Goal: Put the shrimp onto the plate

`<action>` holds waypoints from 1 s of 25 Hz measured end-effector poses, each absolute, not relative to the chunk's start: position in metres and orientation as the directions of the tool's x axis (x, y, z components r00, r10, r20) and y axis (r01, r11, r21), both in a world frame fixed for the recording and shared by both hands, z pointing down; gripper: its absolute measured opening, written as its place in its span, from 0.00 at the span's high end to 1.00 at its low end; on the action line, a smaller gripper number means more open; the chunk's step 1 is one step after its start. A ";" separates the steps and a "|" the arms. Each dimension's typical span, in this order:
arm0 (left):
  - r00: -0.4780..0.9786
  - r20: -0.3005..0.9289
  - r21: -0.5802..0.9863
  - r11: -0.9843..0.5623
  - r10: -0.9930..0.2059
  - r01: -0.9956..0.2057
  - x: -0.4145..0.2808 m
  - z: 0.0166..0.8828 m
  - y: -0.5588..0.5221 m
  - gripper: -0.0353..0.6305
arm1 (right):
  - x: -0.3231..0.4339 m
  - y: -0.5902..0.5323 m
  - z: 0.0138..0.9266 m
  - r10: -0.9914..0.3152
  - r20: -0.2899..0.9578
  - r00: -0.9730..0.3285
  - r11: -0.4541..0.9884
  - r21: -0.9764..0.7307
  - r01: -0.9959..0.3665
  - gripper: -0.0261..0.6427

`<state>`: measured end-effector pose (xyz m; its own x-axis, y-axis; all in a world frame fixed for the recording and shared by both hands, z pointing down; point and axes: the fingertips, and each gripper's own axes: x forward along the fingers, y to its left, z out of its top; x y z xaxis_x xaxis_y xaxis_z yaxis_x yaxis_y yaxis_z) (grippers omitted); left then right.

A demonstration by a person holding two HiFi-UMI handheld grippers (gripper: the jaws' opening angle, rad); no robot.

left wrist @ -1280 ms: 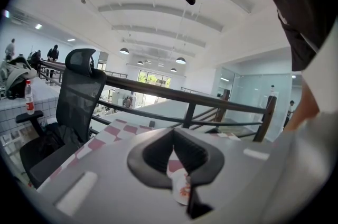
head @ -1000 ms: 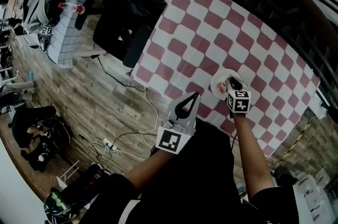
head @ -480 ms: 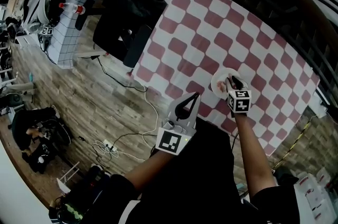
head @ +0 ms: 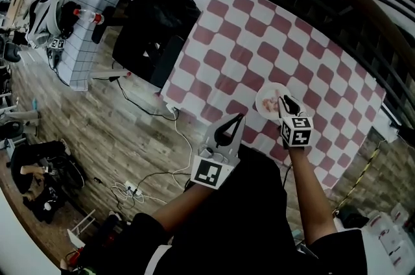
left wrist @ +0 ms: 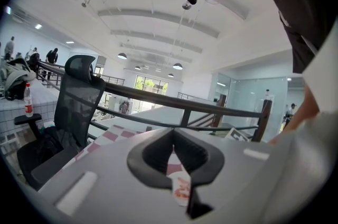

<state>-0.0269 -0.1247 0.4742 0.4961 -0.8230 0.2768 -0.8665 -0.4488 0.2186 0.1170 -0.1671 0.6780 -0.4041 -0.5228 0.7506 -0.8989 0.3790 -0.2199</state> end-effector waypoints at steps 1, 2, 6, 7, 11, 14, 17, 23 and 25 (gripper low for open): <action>0.502 0.268 0.217 -0.456 -0.822 -0.863 -0.026 0.472 -0.124 0.94 | 0.117 -0.166 0.669 -0.536 0.740 -0.406 0.372 -0.225 -0.901 0.86; 0.509 0.261 0.218 -0.463 -0.821 -0.859 -0.025 0.470 -0.123 0.94 | 0.116 -0.165 0.661 -0.546 0.731 -0.408 0.365 -0.231 -0.902 0.86; 0.535 0.243 0.234 -0.487 -0.809 -0.842 -0.020 0.464 -0.120 0.93 | 0.112 -0.156 0.629 -0.586 0.702 -0.404 0.357 -0.223 -0.907 0.89; 0.540 0.239 0.240 -0.490 -0.807 -0.838 -0.019 0.462 -0.119 0.94 | 0.111 -0.153 0.621 -0.597 0.695 -0.400 0.354 -0.219 -0.909 0.90; 0.587 0.204 0.229 -0.545 -0.783 -0.806 -0.009 0.451 -0.115 0.94 | 0.107 -0.143 0.590 -0.639 0.665 -0.386 0.317 -0.229 -0.920 0.94; 0.622 0.186 0.219 -0.585 -0.761 -0.781 0.000 0.444 -0.111 0.94 | 0.101 -0.137 0.560 -0.688 0.618 -0.380 0.308 -0.226 -0.924 0.96; 0.634 0.176 0.224 -0.596 -0.753 -0.771 0.005 0.438 -0.110 0.94 | 0.093 -0.130 0.526 -0.741 0.549 -0.387 0.318 -0.220 -0.922 0.96; 0.688 0.126 0.217 -0.657 -0.715 -0.722 0.022 0.414 -0.107 0.94 | 0.087 -0.113 0.461 -0.838 0.411 -0.358 0.309 -0.182 -0.933 0.96; 0.702 0.113 0.212 -0.673 -0.704 -0.709 0.025 0.407 -0.107 0.93 | 0.086 -0.107 0.445 -0.861 0.377 -0.342 0.300 -0.168 -0.939 0.96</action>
